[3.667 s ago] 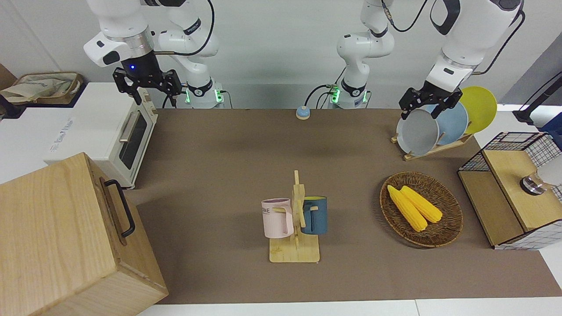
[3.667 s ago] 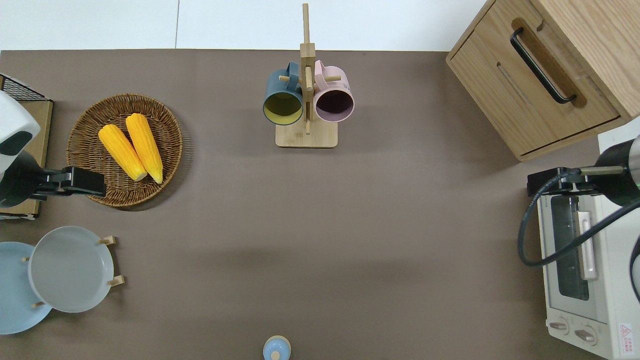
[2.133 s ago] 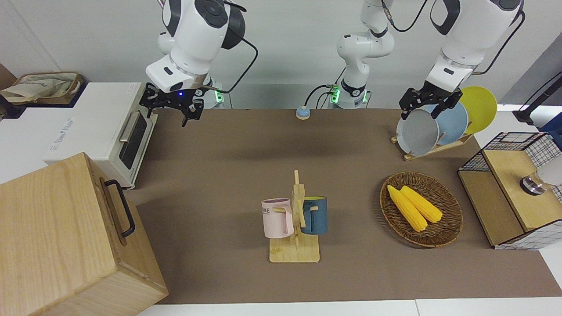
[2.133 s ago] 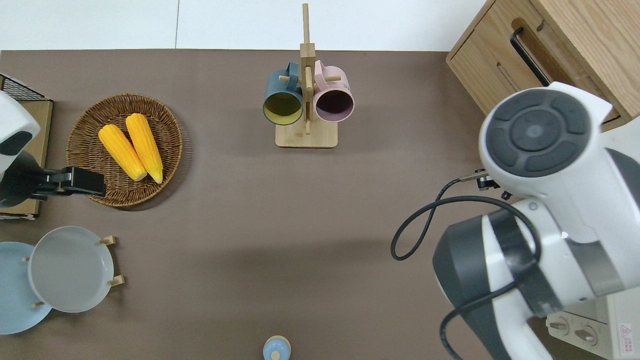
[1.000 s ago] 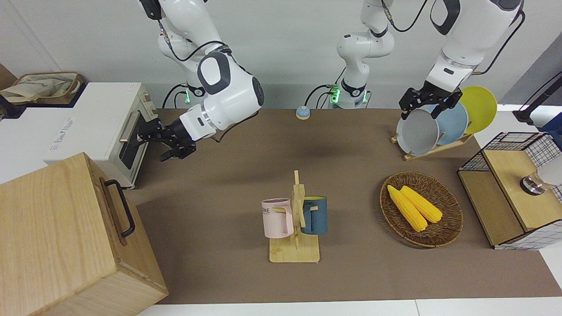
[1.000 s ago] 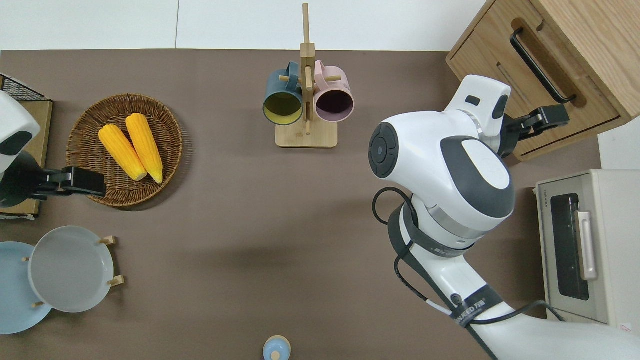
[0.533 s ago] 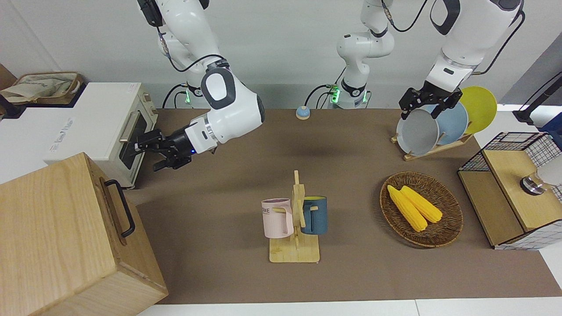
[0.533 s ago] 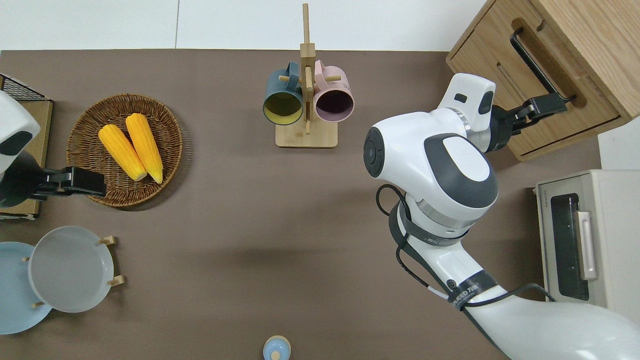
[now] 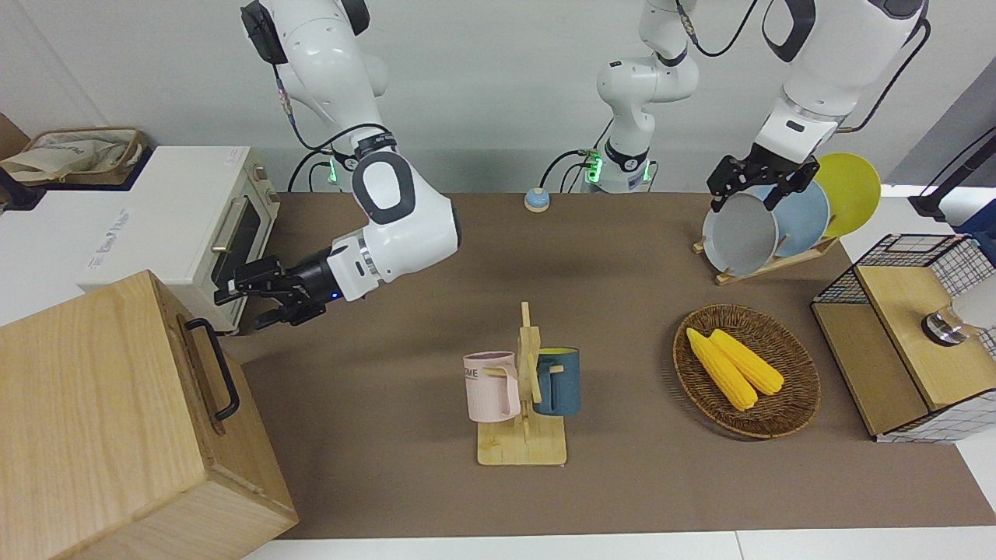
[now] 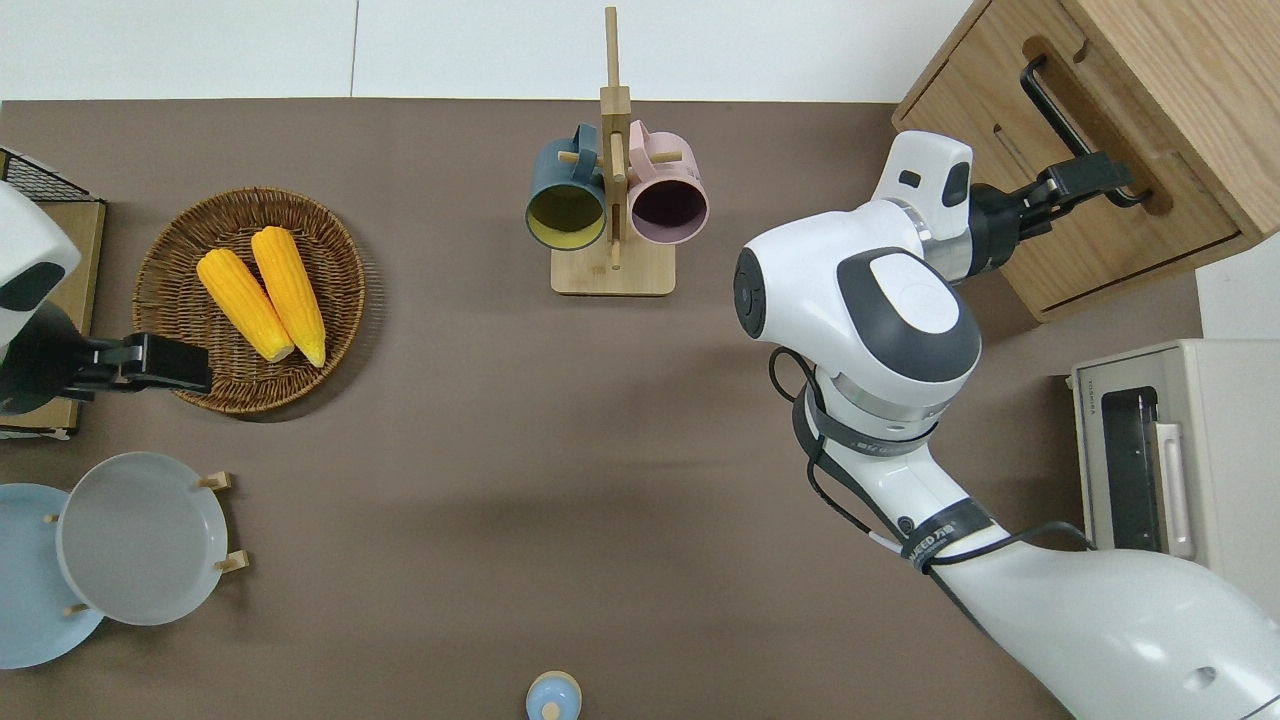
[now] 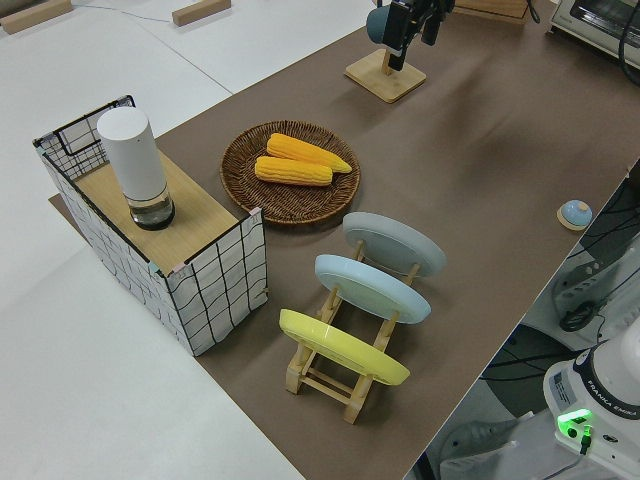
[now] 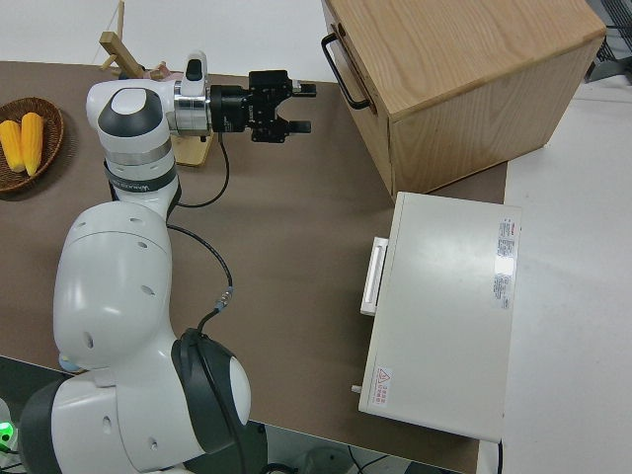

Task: Slide drawer open with right arm
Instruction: 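Hook the right gripper onto the black bar handle and close it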

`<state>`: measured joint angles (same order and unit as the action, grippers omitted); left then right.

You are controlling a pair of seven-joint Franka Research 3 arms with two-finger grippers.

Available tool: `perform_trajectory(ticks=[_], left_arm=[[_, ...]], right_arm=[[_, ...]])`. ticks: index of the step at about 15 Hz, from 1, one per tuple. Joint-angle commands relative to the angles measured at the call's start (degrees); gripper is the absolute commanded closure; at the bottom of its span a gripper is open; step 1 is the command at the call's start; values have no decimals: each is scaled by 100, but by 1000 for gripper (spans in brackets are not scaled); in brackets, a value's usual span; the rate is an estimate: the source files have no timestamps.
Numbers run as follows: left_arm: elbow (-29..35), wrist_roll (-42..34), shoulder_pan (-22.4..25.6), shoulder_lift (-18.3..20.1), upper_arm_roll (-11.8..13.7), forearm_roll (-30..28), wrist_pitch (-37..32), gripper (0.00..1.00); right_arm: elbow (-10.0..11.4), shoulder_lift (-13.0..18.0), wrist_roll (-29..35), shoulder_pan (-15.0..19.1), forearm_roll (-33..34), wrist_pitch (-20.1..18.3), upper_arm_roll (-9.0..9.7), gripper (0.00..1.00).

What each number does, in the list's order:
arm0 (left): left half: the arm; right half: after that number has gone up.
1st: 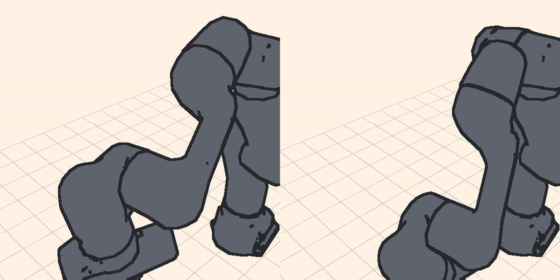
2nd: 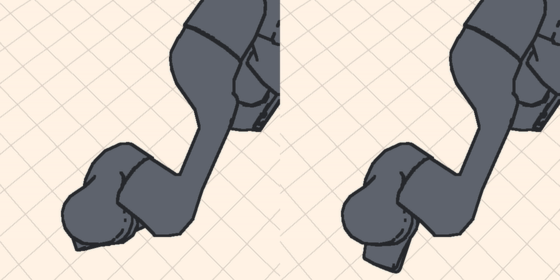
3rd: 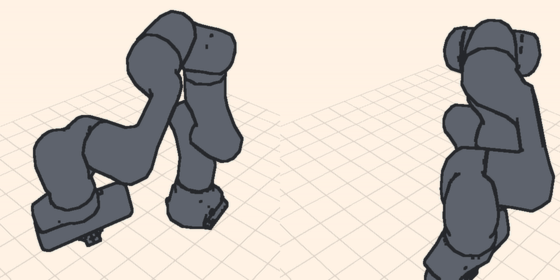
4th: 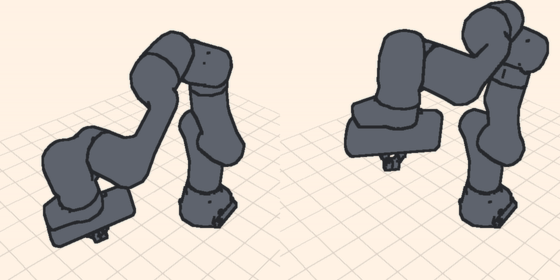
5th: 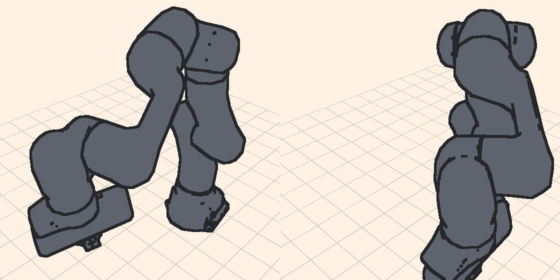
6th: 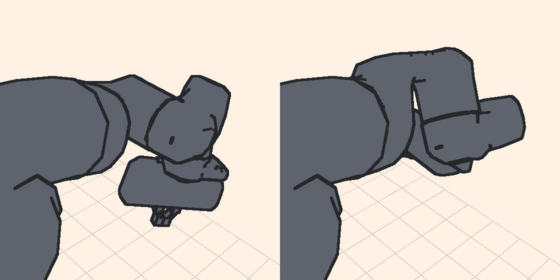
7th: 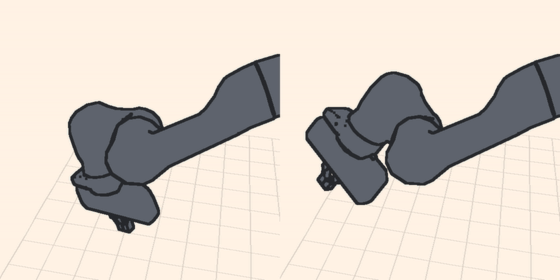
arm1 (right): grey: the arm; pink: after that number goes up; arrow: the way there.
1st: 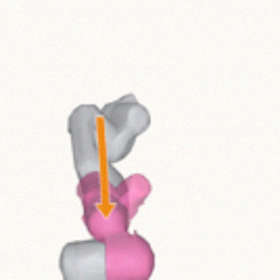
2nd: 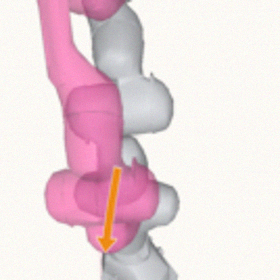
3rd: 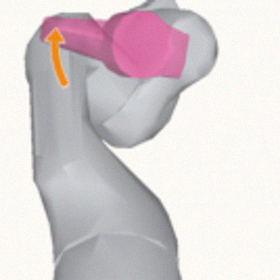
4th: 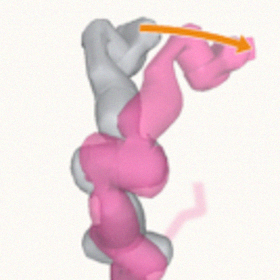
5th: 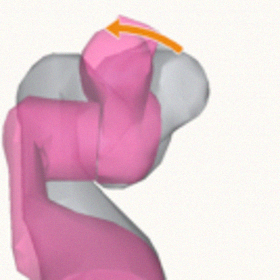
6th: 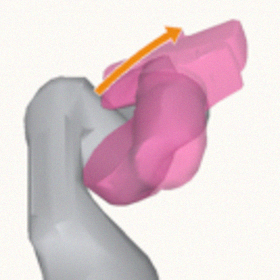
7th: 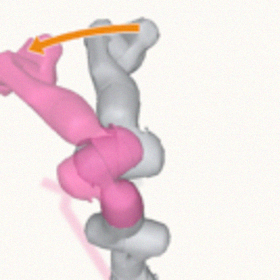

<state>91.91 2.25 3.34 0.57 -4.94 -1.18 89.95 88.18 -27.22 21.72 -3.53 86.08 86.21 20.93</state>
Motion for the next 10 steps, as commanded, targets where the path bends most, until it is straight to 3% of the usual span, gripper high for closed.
perform_trajectory(ticks=[1,8,10], left_arm=[[28,-41,-26,57,29,65,-65,2],[28,-41,-35,57,29,65,-65,5],[28,-41,-26,57,29,65,-65,2]], right_arm=[[-187,-196,104,107,470,237,43,46],[-310,-424,341,160,787,493,-9,65],[-459,-582,420,160,831,484,-10,69]])
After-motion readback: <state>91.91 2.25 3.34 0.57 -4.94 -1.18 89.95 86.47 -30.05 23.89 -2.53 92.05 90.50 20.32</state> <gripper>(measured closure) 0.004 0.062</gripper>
